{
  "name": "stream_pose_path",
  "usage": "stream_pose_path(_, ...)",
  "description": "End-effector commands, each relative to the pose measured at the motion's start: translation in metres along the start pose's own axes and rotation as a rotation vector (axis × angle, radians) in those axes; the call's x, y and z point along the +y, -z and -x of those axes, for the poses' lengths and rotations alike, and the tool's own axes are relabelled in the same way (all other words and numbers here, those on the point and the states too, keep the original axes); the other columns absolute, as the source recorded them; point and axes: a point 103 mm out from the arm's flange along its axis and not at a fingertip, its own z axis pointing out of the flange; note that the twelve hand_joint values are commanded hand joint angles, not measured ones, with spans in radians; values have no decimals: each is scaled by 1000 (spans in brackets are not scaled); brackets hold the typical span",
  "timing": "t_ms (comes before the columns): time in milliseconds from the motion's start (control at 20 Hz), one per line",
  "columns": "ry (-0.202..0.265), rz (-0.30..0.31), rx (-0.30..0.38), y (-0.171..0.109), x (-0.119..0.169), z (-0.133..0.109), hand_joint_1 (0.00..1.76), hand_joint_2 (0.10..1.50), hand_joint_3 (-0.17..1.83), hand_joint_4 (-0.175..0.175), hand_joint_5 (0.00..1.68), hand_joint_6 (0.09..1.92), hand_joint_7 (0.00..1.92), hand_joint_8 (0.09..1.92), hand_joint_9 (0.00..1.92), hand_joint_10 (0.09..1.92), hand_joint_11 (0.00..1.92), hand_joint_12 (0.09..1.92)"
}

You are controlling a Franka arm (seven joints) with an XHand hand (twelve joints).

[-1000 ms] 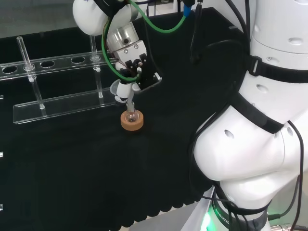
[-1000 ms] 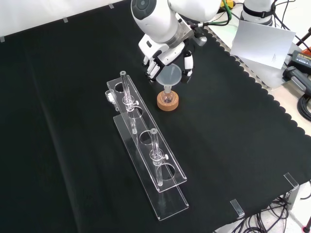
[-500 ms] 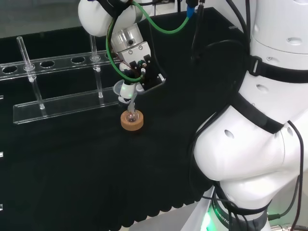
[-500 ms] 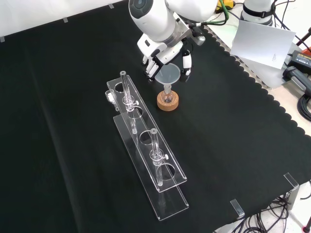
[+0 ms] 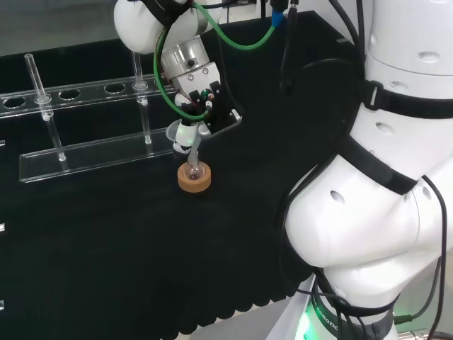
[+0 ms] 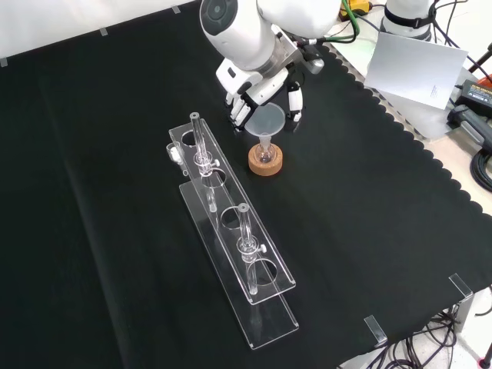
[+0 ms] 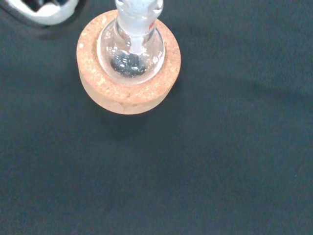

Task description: Place the funnel on the round-bottom flask.

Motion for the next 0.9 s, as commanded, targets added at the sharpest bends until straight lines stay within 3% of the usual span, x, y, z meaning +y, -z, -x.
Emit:
stream_pose_path(50, -4, -4, 0, -1, 0, 2, 754, 683, 563, -97, 313, 403, 437, 852, 792, 638, 589, 1259)
stream_pose_path(750, 15, -40, 5, -1, -6, 3, 704, 655, 541, -97, 294, 186, 211, 823, 609, 700, 500, 1301)
stream_pose_path(900, 11, -36, 3, -1, -8, 4, 681, 650, 507, -94, 262, 113, 73, 791, 443, 733, 413, 1344)
